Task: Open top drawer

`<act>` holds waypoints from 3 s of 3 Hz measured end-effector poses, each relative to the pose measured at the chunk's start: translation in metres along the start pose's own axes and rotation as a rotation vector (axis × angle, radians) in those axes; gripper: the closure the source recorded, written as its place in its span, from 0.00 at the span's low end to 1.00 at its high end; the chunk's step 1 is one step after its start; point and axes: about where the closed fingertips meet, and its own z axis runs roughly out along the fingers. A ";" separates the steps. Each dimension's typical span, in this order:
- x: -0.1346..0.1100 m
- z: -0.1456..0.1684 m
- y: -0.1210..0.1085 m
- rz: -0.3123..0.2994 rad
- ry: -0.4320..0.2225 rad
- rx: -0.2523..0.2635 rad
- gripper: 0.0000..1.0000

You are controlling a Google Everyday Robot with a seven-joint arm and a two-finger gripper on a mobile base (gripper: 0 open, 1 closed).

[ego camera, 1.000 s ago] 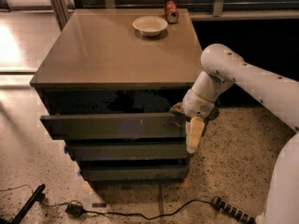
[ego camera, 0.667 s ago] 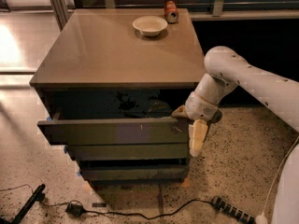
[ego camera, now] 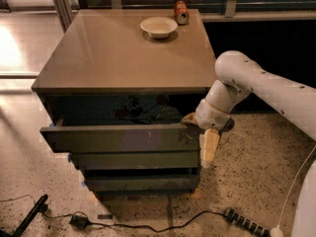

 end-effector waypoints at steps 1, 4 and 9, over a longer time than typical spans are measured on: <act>0.003 0.005 0.009 -0.008 0.006 -0.011 0.00; 0.003 0.006 0.024 -0.017 0.005 -0.024 0.00; 0.015 0.012 0.076 -0.091 0.002 0.008 0.00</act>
Offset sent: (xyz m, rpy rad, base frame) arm -0.1025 -0.0155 -0.0415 -0.0008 0.0556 0.1243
